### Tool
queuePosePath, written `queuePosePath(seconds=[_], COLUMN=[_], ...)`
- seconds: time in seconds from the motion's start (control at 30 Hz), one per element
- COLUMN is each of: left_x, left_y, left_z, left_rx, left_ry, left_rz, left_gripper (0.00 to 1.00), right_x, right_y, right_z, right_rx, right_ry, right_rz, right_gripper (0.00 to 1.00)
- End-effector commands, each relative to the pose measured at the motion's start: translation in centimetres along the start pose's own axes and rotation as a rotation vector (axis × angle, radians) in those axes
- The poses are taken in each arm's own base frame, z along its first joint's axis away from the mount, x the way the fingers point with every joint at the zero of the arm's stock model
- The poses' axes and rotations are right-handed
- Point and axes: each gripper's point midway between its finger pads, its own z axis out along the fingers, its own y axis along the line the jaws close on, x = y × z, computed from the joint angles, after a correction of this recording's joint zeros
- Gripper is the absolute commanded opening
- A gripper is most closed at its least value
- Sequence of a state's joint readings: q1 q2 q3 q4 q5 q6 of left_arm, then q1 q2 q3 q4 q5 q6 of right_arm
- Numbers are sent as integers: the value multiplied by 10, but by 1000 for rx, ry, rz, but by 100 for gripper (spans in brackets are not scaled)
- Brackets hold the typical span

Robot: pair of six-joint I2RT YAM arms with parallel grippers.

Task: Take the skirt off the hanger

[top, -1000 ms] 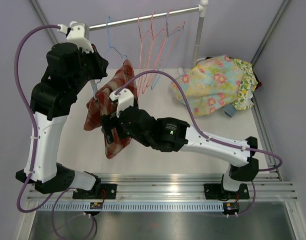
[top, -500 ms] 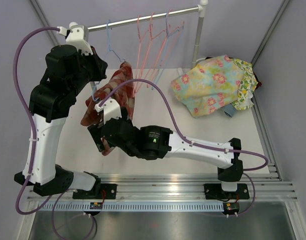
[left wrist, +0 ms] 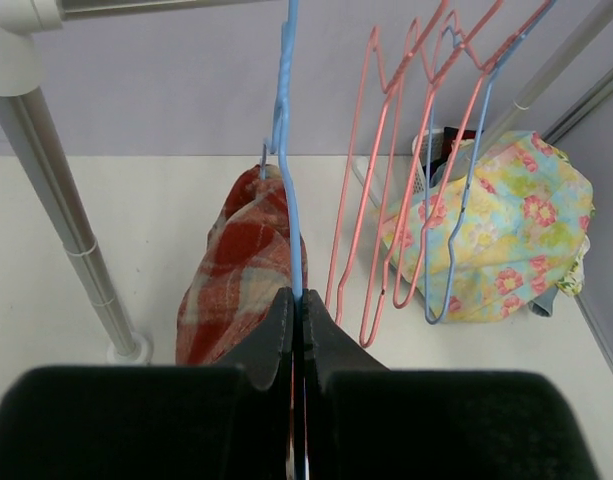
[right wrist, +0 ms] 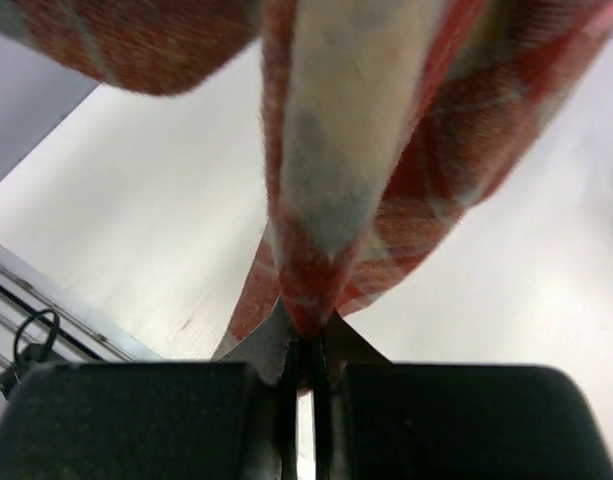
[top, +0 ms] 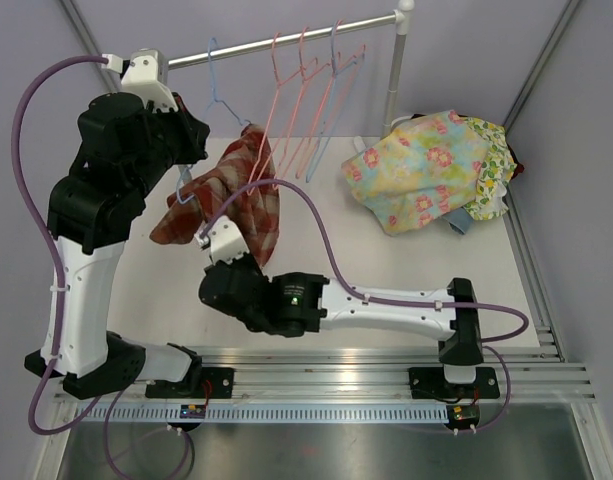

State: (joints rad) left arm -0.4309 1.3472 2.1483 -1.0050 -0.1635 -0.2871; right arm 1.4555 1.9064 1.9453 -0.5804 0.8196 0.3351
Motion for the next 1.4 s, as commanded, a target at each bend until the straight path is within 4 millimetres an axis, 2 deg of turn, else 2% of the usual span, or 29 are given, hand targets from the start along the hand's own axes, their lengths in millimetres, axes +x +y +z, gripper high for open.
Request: queuePosePath(seconds=[0.0, 0.07, 0.1, 0.13, 0.17, 0.2, 0.23, 0.27, 0.3, 0.33, 0.4, 0.47, 0.6, 0.63, 0.67, 0.7, 0.83, 0.87, 1.0, 1.07, 1.1, 1.13, 1.17, 1.2, 1.23, 1.27, 1.3, 1.33, 1.37], left_x=[-49, -52, -52, -56, -58, -59, -59, -61, -61, -59, -54, -51, -38, -35, -35, -33, -28, -26, -20, -15, -15, -14, -12, -10, -10, -9, -9, -10, -10], left_y=[0, 12, 16, 19, 23, 23, 24, 24, 24, 25, 25, 25, 22, 22, 22, 22, 24, 25, 28, 28, 27, 27, 26, 26, 26, 25, 25, 24, 25], left_z=[-26, -26, -25, -27, -27, -28, -26, -26, -26, -24, -19, -20, -12, -11, -13, -13, -14, -14, -10, -5, -3, 0, 2, 6, 7, 9, 11, 11, 14], left_rx=[-4, -73, -94, -109, -132, -135, -138, -143, -144, -146, -149, -142, -120, -120, -117, -118, -116, -118, -131, -128, -124, -123, -122, -121, -119, -116, -115, -114, -117], left_ry=[-184, -199, -203, -217, -224, -228, -228, -230, -231, -223, -211, -214, -185, -179, -181, -177, -163, -159, -152, -144, -150, -149, -147, -149, -150, -149, -155, -159, -156], left_rz=[3, 8, 13, 15, 21, 24, 27, 31, 31, 33, 30, 18, 9, 10, 12, 15, 33, 43, 65, 64, 62, 60, 54, 52, 49, 52, 52, 53, 59], left_gripper=[0, 0, 0, 0, 0, 0, 0, 0, 0, 0, 0, 0, 0, 0, 0, 0, 0, 0, 0, 0, 0, 0, 0, 0, 0, 0, 0, 0, 0], right_x=[-36, -25, -1, -3, 10, 40, 45, 57, 83, 88, 96, 83, 32, 21, 13, -1, -54, -62, -126, -143, -164, -168, -175, -197, -197, -204, -228, -222, -226], right_y=[-29, -43, -58, -74, -73, -99, -115, -128, -159, -170, -192, -200, -227, -249, -254, -243, -312, -340, -390, -403, -418, -423, -433, -448, -476, -493, -505, -540, -553], right_z=[-59, -91, -99, -120, -138, -147, -159, -167, -177, -182, -188, -190, -185, -176, -166, -150, -161, -167, -195, -182, -191, -166, -160, -172, -155, -157, -171, -156, -152], right_rx=[54, 52, 101, 102, 78, 137, 144, 162, 221, 243, 288, 282, 352, 430, 445, 376, 492, 569, 660, 700, 723, 745, 779, 819, 900, 950, 958, 1019, 1024], right_ry=[-116, -118, -93, -108, -101, -61, -62, -36, 26, 29, 44, 5, -123, -113, -100, -98, -202, -217, -347, -333, -366, -327, -319, -367, -333, -348, -436, -407, -425], right_rz=[52, 49, -20, 50, 41, -64, 99, 126, 37, 169, 122, 133, 87, 64, 15, -35, 44, 63, 67, 22, 27, 0, -5, 17, 15, 33, 90, 106, 130], right_gripper=[0, 0, 0, 0, 0, 0, 0, 0, 0, 0, 0, 0, 0, 0, 0, 0, 0, 0, 0, 0, 0, 0, 0, 0, 0, 0, 0, 0, 0])
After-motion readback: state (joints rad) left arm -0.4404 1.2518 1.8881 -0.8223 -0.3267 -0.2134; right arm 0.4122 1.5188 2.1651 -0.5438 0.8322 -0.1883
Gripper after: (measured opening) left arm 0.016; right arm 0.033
